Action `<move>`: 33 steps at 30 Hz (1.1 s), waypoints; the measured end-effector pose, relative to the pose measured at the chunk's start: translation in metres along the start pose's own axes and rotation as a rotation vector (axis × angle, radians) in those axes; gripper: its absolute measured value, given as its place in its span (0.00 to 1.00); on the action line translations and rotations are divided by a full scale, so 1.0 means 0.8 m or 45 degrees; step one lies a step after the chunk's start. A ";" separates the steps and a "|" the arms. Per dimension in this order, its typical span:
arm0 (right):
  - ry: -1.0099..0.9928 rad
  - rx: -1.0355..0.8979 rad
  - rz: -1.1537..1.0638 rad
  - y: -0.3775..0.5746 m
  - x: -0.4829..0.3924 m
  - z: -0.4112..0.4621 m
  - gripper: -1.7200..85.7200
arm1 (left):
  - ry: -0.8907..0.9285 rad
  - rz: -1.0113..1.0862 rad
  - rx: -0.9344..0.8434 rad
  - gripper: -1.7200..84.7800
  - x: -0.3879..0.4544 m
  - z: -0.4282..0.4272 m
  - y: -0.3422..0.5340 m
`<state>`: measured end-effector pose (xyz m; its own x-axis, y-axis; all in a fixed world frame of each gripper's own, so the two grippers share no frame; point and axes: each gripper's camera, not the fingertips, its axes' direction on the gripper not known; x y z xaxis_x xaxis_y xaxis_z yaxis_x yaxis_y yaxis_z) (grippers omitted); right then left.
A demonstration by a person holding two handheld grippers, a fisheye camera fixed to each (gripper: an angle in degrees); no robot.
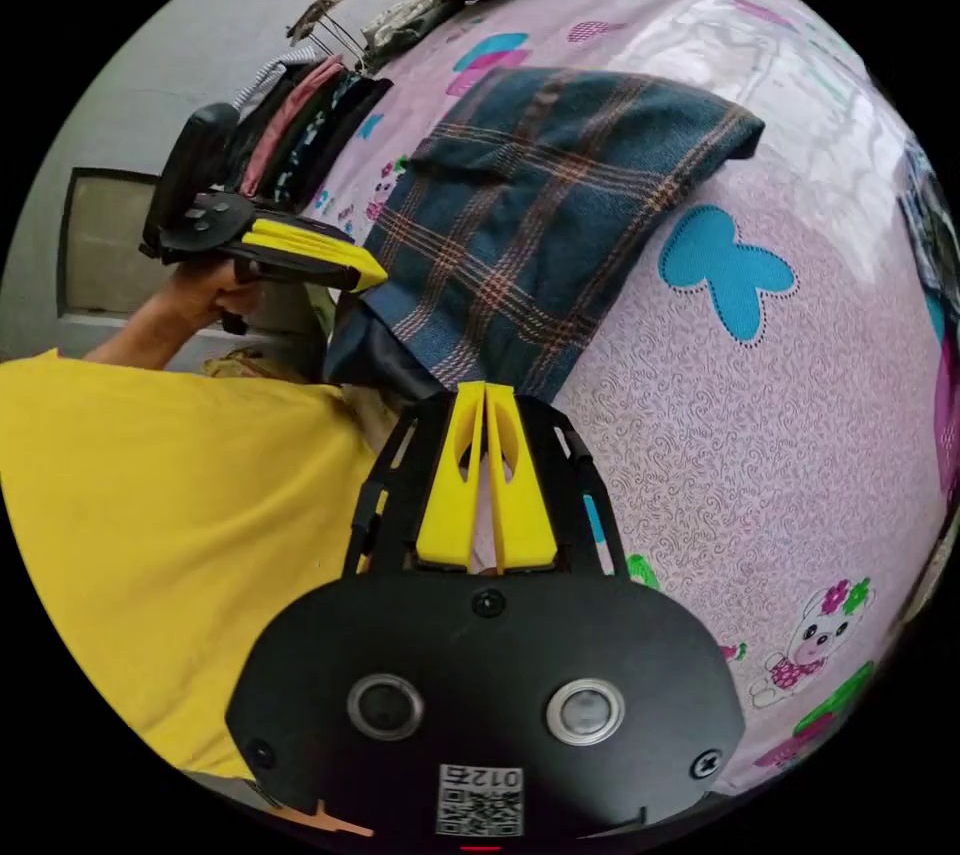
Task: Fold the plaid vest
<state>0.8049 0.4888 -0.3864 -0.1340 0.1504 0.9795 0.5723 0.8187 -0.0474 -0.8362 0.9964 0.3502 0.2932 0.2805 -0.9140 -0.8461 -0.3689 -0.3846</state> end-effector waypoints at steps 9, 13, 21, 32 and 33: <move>-0.045 0.103 0.083 0.011 -0.006 -0.001 0.02 | 0.190 -0.018 0.016 0.02 -0.074 -0.001 0.012; 0.019 0.092 0.012 0.016 -0.032 0.005 0.02 | 0.022 0.119 0.012 0.02 -0.067 -0.012 0.021; 0.065 0.087 0.142 0.005 -0.028 -0.001 0.02 | 0.076 0.084 0.085 0.03 -0.115 -0.046 0.027; 0.248 0.386 0.193 -0.140 0.012 -0.048 0.02 | 0.060 -0.010 0.268 0.03 -0.183 -0.079 -0.083; 0.255 0.358 0.208 -0.146 0.017 -0.043 0.02 | 0.005 -0.014 0.238 0.03 -0.185 -0.070 -0.094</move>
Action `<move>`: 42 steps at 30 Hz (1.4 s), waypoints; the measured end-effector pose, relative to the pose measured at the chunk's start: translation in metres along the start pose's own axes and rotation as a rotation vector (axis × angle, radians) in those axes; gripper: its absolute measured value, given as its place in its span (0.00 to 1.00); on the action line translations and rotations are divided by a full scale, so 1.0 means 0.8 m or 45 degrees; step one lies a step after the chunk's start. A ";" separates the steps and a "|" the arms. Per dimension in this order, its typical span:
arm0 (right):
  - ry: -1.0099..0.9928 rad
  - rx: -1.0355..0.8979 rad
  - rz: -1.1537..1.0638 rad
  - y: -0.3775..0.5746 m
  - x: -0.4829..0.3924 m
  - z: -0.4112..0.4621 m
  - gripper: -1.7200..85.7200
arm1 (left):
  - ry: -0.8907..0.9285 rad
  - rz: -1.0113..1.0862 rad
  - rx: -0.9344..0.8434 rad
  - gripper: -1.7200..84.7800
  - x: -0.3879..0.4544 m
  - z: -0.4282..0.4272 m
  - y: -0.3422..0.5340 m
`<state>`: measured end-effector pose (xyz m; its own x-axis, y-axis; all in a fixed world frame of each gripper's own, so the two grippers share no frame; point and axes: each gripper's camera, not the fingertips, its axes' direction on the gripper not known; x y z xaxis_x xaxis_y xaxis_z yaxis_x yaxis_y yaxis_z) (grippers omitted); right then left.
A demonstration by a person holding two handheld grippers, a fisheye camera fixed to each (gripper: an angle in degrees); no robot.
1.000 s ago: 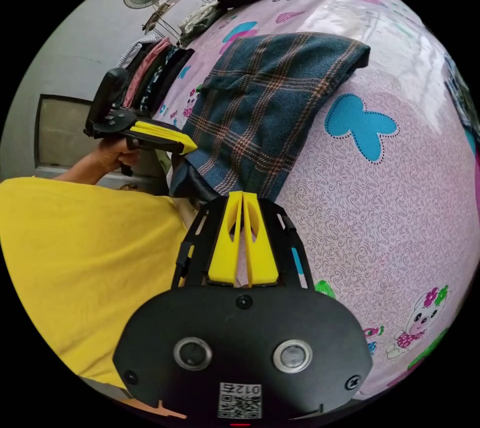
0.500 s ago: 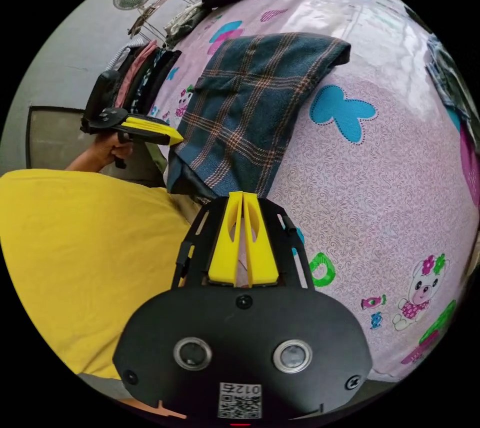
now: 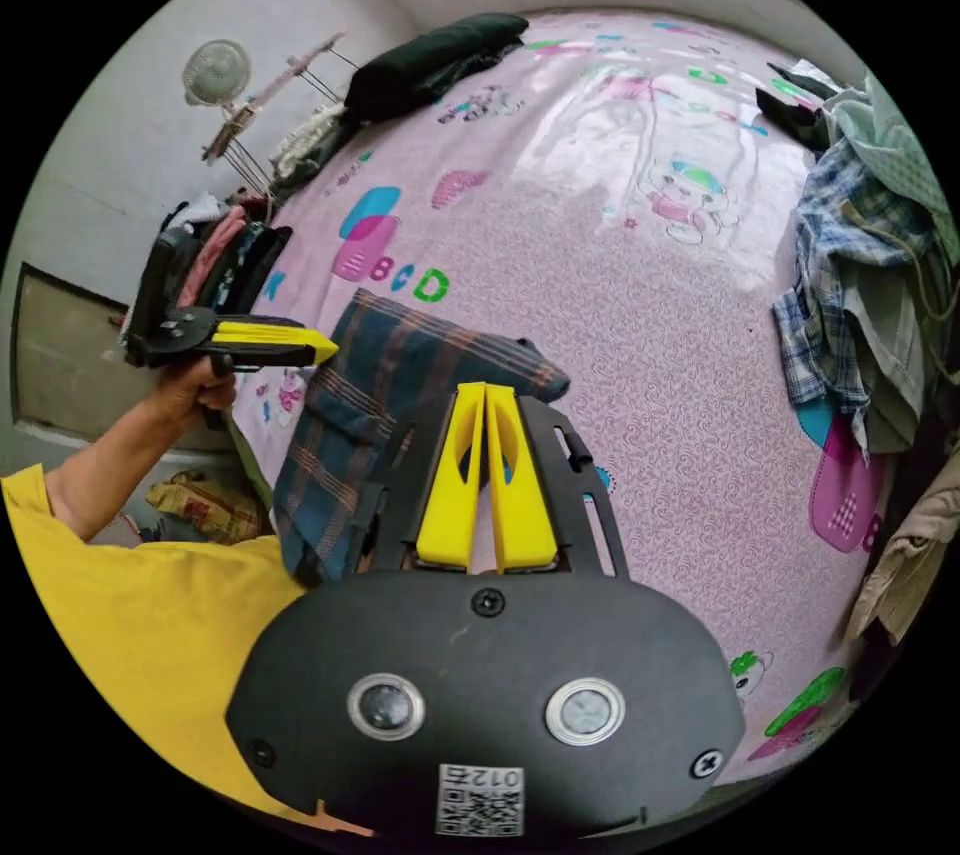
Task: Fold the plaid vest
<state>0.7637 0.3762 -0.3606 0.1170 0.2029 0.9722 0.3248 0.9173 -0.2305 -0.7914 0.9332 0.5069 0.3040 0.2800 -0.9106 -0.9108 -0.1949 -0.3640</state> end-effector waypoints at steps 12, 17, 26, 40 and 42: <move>0.074 0.018 0.037 -0.033 -0.001 0.005 0.02 | 0.107 -0.097 0.064 0.03 -0.045 0.006 -0.008; -0.130 -0.007 -0.099 -0.075 -0.024 0.007 0.02 | 0.051 0.175 0.055 0.03 -0.043 0.011 -0.061; -0.190 -0.418 -0.323 -0.103 -0.058 0.074 0.02 | 0.309 0.765 -0.264 0.07 -0.031 0.063 -0.133; -0.160 -0.334 -0.315 -0.197 -0.036 0.036 0.03 | 0.374 1.302 -0.612 0.11 0.011 0.151 -0.141; -0.185 -0.379 -0.327 -0.214 -0.023 0.040 0.04 | 0.384 1.351 -0.662 0.11 0.020 0.170 -0.135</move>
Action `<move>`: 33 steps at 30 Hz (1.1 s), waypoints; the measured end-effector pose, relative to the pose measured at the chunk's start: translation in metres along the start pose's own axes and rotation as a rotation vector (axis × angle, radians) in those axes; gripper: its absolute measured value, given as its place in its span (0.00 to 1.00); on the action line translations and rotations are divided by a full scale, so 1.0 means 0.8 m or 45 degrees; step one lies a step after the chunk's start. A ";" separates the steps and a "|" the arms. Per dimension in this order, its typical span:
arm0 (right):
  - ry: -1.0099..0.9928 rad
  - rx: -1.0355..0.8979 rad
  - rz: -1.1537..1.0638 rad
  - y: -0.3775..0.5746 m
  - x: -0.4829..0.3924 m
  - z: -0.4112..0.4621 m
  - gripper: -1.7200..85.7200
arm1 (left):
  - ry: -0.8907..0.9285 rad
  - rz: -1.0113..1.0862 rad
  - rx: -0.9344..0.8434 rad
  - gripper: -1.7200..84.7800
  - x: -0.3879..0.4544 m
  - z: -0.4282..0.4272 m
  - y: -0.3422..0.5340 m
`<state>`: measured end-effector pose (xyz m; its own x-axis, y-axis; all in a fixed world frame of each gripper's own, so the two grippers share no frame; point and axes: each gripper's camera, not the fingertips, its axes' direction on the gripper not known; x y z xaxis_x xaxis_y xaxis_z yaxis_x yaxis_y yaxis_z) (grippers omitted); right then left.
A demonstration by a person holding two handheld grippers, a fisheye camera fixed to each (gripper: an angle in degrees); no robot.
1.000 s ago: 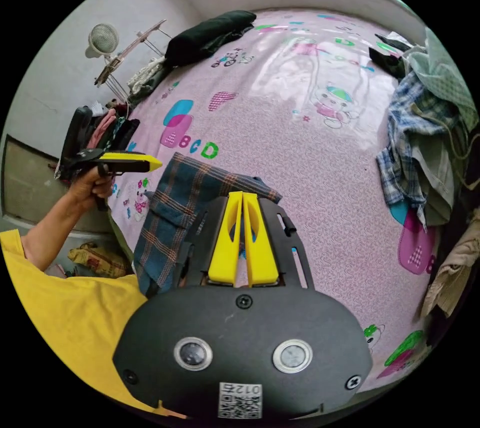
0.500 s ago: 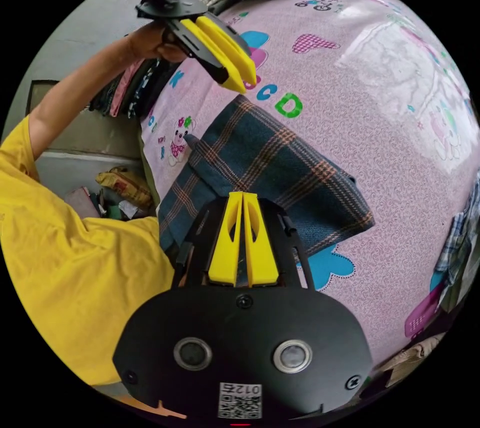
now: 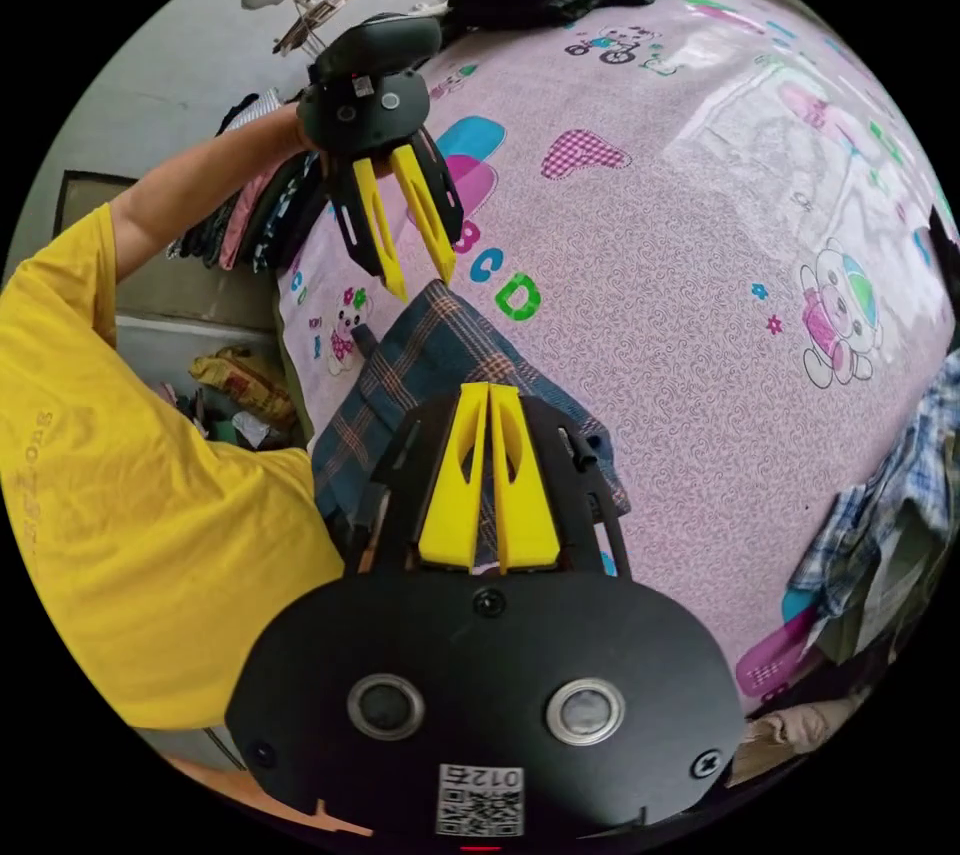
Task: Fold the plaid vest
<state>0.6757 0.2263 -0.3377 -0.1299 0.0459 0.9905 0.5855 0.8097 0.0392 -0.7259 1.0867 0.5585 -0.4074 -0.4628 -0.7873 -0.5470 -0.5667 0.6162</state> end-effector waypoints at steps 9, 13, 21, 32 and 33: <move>0.083 -0.262 -0.209 -0.027 0.041 -0.010 0.11 | -0.020 0.084 -0.181 0.06 0.006 0.043 -0.017; 0.051 -0.359 -0.283 -0.035 0.057 -0.019 0.13 | -0.116 0.109 -0.199 0.06 0.017 0.047 -0.023; -0.003 -0.525 -0.403 -0.051 0.074 -0.014 0.14 | -0.137 0.201 -0.175 0.05 0.024 0.054 -0.056; -0.100 -0.599 -0.466 -0.064 0.088 -0.018 0.05 | -0.098 0.307 -0.355 0.02 0.025 0.084 -0.087; -0.102 -0.590 -0.460 -0.063 0.089 -0.019 0.05 | -0.106 0.306 -0.354 0.02 0.027 0.082 -0.087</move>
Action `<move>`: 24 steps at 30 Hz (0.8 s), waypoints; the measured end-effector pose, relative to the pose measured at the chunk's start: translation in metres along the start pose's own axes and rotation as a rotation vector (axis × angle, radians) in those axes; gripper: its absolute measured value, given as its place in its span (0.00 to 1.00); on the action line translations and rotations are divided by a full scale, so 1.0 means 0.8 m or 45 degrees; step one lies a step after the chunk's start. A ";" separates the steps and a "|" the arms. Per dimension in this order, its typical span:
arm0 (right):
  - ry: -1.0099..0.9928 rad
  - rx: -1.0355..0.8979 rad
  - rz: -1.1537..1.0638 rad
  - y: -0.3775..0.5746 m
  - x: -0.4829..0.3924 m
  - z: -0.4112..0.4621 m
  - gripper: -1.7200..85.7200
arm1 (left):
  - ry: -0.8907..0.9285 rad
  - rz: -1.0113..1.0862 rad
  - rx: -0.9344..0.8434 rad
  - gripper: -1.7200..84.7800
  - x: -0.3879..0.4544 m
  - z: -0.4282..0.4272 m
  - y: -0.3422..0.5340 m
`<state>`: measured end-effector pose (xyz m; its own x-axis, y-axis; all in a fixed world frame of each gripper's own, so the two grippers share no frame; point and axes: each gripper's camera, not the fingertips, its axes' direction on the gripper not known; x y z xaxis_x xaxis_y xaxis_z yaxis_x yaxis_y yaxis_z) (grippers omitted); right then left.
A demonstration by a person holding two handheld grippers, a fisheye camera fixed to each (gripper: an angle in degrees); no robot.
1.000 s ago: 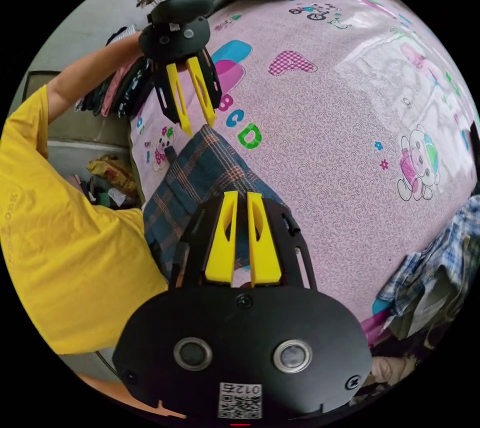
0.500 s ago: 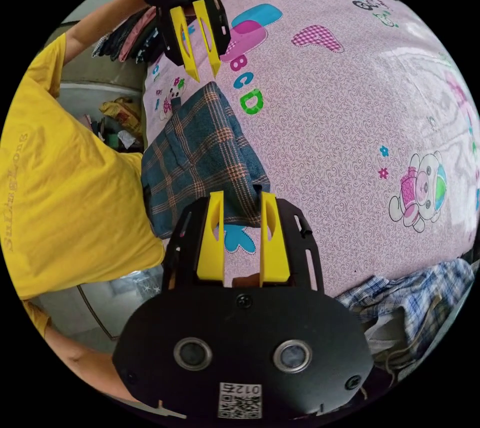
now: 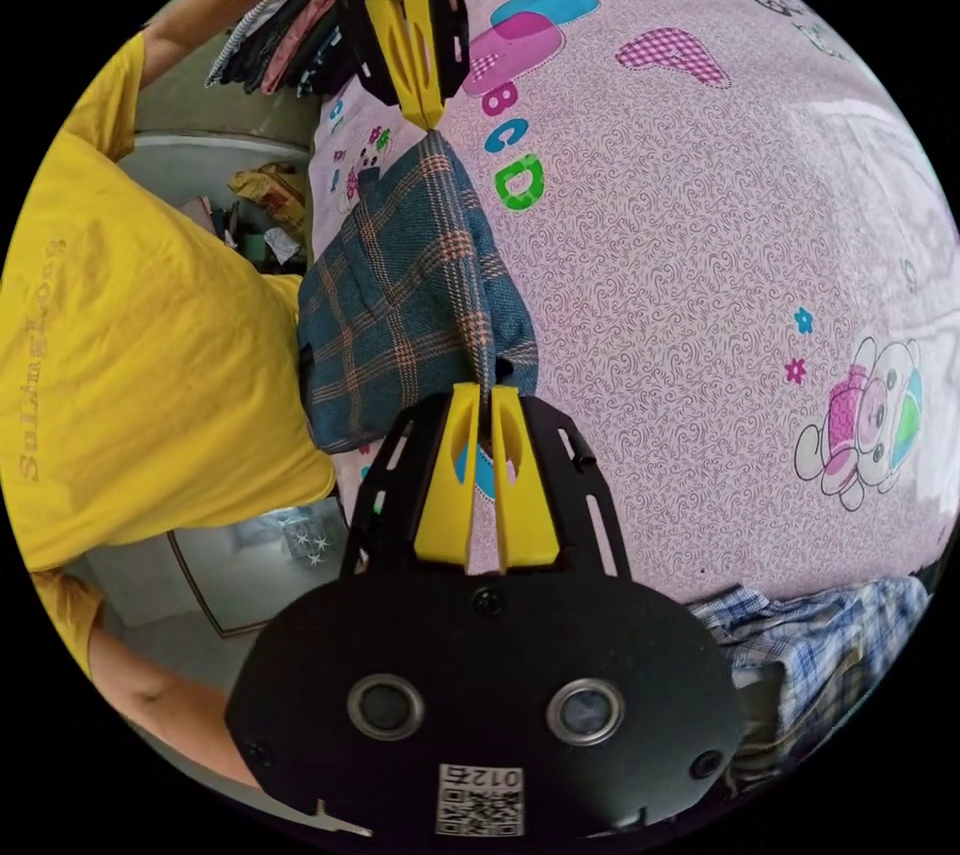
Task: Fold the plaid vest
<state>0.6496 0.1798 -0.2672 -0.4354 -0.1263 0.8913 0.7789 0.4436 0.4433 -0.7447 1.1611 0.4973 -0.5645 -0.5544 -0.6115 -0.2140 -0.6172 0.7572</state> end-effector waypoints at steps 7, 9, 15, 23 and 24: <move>0.013 0.063 0.099 0.009 0.000 0.012 0.04 | -0.031 -0.074 0.018 0.02 0.003 0.004 -0.002; -0.007 0.070 0.132 0.011 0.002 0.015 0.05 | -0.034 -0.123 0.031 0.02 0.002 0.005 -0.003; 0.002 0.159 0.300 0.026 -0.003 0.019 0.07 | -0.287 -0.412 -0.192 0.02 0.005 0.015 -0.008; 0.231 0.735 0.623 0.111 -0.073 0.004 0.04 | -0.369 -1.108 0.336 0.02 0.073 -0.073 0.051; 0.222 0.762 0.625 0.114 -0.078 0.007 0.04 | -0.301 -1.126 0.480 0.02 0.090 -0.081 0.047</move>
<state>0.7452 0.2331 -0.2833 0.0107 0.0919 0.9957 0.4669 0.8801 -0.0863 -0.7416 1.0618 0.4668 -0.2148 0.1714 -0.9615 -0.8517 -0.5147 0.0985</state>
